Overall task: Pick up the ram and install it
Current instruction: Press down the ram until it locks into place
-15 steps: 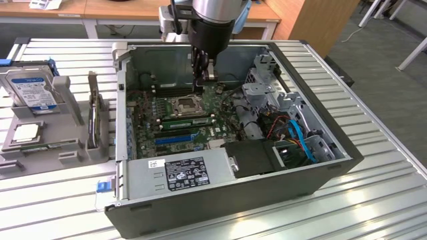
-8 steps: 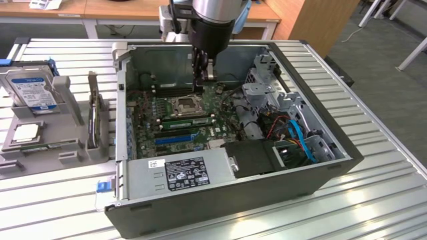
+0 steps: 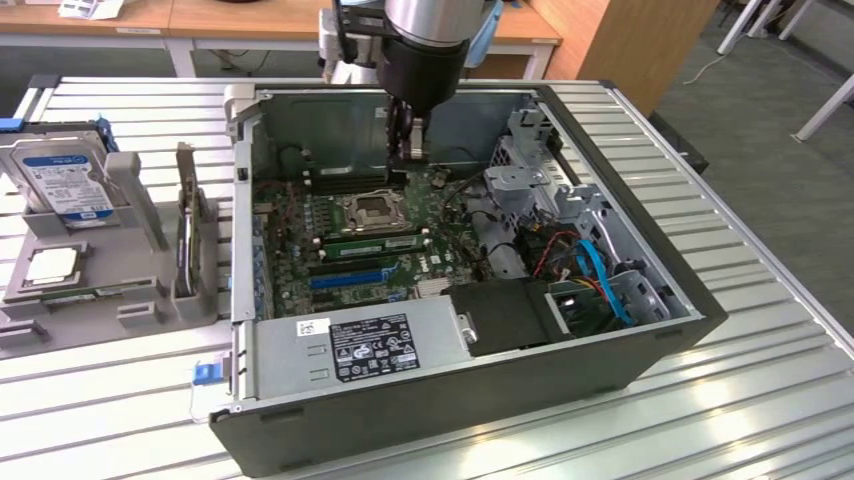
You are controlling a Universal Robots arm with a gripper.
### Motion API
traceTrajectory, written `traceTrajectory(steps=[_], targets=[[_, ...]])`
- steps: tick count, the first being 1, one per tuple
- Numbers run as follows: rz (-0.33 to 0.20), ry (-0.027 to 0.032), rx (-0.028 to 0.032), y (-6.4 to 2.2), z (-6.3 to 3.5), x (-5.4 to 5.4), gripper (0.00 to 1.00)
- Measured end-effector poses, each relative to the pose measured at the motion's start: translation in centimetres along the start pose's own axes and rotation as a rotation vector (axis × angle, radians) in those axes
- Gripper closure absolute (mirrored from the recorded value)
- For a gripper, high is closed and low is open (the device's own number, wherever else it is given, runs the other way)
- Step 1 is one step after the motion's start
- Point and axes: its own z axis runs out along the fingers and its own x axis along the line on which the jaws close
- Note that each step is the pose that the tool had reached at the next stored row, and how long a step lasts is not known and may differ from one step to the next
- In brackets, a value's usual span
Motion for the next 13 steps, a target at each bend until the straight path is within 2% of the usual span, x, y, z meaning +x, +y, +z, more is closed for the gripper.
traceTrajectory(steps=[13], targets=[[0.156, -0.0085, 0.0082, 0.0, 0.0, 0.0, 0.9]])
